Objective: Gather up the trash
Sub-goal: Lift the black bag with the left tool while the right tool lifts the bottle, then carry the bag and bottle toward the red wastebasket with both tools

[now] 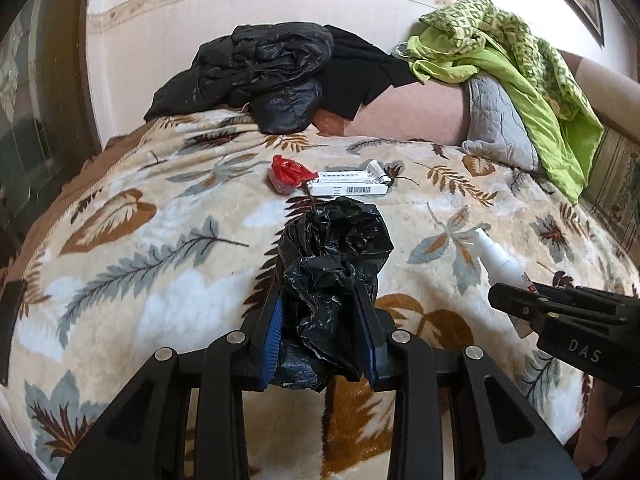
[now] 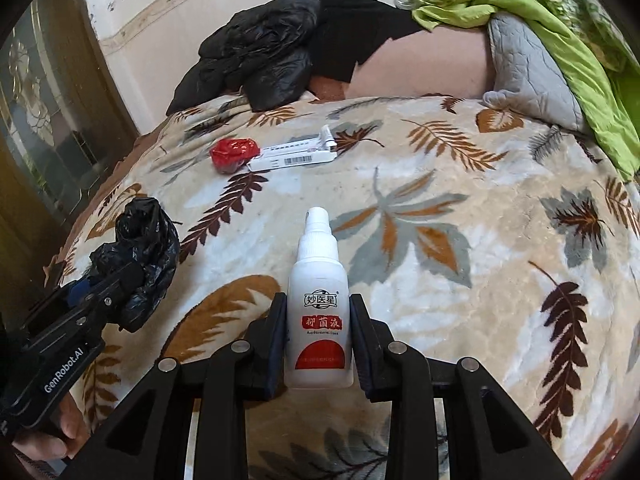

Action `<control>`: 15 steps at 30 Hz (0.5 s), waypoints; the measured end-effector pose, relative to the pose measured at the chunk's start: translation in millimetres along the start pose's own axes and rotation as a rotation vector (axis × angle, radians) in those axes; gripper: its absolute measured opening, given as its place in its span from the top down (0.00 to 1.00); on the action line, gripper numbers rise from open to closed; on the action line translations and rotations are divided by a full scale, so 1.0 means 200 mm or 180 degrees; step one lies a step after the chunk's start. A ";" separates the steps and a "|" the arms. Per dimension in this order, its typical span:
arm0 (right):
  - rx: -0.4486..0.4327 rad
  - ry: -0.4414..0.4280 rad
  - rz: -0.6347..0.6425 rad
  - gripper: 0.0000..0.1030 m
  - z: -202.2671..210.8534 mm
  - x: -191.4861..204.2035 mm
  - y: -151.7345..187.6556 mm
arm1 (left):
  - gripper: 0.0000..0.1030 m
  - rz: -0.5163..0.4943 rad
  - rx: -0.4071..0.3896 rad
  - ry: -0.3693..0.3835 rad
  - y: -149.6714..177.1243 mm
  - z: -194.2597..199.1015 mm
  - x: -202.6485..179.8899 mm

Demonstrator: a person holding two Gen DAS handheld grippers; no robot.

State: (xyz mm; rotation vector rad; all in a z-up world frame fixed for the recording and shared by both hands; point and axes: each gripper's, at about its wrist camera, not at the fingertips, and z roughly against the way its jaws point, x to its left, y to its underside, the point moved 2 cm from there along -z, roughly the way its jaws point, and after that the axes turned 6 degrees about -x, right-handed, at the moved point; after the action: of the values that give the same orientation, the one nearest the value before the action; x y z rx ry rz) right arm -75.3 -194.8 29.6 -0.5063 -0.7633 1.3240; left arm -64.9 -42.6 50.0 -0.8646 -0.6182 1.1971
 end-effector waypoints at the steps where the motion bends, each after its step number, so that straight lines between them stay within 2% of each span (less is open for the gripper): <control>1: -0.0021 -0.0004 0.0015 0.69 0.00 0.00 0.00 | 0.69 -0.0042 -0.0019 -0.0016 0.00 0.00 -0.01; 9: -0.0085 -0.0044 0.0052 0.69 0.02 0.02 -0.01 | 0.69 -0.0245 -0.0102 -0.0050 -0.01 -0.01 -0.09; 15: -0.0101 -0.0057 0.0011 0.69 0.03 0.01 -0.02 | 0.69 -0.0248 -0.0152 -0.0136 -0.01 -0.01 -0.08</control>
State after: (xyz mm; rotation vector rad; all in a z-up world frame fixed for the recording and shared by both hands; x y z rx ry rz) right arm -77.5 -194.7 36.1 -0.5218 -0.7996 1.3229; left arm -66.3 -58.7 52.0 -0.8493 -0.7115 1.1367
